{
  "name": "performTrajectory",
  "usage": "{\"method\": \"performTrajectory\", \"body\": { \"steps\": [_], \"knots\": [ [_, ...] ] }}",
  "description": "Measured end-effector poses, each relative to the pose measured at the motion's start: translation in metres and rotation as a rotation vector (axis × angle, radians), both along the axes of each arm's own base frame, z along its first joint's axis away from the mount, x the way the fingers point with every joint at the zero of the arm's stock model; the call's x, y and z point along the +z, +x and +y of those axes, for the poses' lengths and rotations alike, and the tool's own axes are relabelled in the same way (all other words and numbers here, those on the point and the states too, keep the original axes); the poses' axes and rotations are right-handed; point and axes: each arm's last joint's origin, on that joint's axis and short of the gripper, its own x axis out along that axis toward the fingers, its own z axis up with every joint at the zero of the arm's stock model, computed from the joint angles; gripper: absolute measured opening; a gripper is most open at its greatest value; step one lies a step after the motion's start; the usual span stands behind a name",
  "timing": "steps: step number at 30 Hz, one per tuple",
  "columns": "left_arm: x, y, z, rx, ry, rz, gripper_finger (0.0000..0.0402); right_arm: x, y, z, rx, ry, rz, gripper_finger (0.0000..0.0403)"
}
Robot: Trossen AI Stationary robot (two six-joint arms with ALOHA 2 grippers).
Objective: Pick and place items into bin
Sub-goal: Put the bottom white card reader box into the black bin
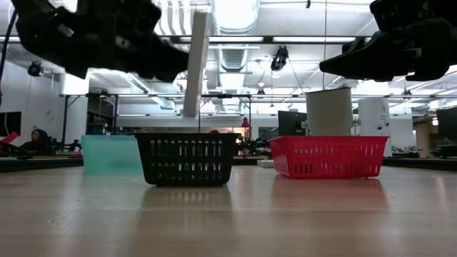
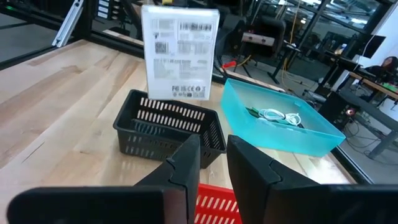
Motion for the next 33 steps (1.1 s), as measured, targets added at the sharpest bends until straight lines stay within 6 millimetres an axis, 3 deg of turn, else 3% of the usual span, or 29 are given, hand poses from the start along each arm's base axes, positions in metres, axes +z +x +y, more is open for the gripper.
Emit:
{"method": "performTrajectory", "body": {
  "steps": [13,21,33],
  "knots": [
    [-0.031,-0.015,0.002,0.038,0.007,-0.023,0.0000,0.000,0.000,0.000,0.000,0.000,0.001,0.0068],
    [-0.041,-0.019,0.002,0.045,-0.081,-0.021,0.0000,0.000,0.000,0.000,0.000,0.000,0.002,0.0068],
    [-0.056,-0.017,0.002,0.047,-0.080,0.026,0.0000,0.000,0.000,0.000,0.000,0.000,0.002,0.0068]
  ]
}}
